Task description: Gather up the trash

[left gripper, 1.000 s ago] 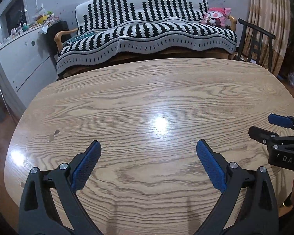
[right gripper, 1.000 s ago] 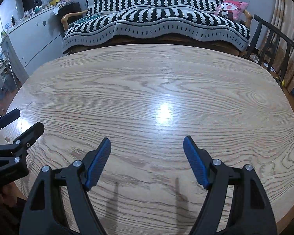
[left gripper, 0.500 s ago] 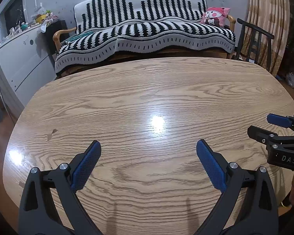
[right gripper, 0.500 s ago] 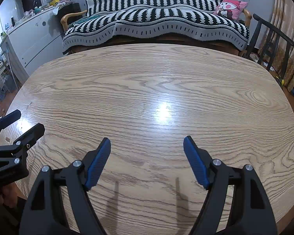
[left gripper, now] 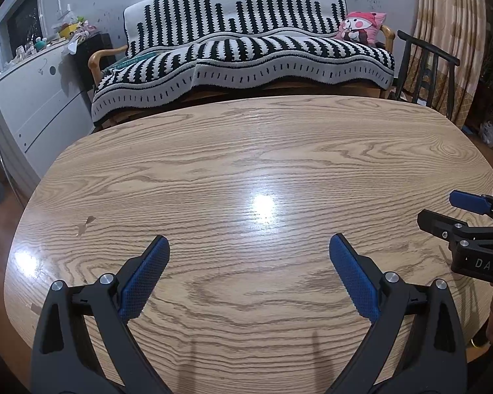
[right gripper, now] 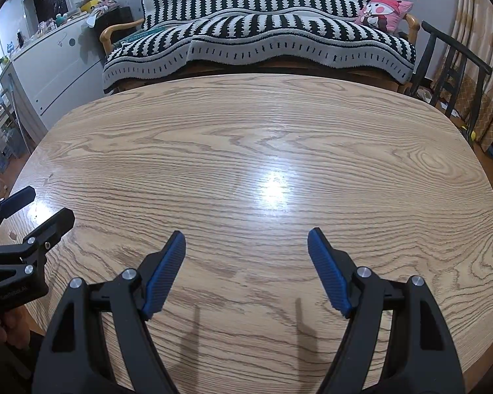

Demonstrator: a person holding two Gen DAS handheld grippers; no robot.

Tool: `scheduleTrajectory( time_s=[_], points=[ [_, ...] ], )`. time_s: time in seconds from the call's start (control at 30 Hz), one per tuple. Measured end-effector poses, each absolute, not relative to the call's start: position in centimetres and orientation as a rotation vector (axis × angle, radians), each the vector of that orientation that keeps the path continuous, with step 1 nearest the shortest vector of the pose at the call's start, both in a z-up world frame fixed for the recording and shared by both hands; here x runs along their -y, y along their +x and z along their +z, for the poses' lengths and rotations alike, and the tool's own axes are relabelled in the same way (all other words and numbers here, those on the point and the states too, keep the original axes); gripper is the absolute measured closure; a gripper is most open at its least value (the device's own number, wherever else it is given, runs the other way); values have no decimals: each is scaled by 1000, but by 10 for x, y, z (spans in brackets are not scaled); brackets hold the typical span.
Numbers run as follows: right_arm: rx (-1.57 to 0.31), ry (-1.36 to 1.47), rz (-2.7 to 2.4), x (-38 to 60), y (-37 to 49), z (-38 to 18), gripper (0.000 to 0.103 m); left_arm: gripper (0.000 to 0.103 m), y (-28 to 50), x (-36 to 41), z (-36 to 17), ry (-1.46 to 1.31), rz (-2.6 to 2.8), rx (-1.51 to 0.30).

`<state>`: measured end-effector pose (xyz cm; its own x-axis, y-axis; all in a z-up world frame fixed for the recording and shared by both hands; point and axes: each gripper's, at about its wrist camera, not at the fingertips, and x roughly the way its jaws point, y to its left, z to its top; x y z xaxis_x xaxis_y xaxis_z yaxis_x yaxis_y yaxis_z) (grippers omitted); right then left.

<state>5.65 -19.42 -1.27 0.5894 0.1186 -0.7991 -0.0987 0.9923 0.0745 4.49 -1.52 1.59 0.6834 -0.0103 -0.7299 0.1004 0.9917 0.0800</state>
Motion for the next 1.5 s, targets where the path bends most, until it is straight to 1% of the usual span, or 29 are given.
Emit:
scheduleTrajectory(
  time_s=[1.5],
  points=[
    [-925,26,118,198,56,-10,29,8,50,14,14,121,-59,-819]
  ],
)
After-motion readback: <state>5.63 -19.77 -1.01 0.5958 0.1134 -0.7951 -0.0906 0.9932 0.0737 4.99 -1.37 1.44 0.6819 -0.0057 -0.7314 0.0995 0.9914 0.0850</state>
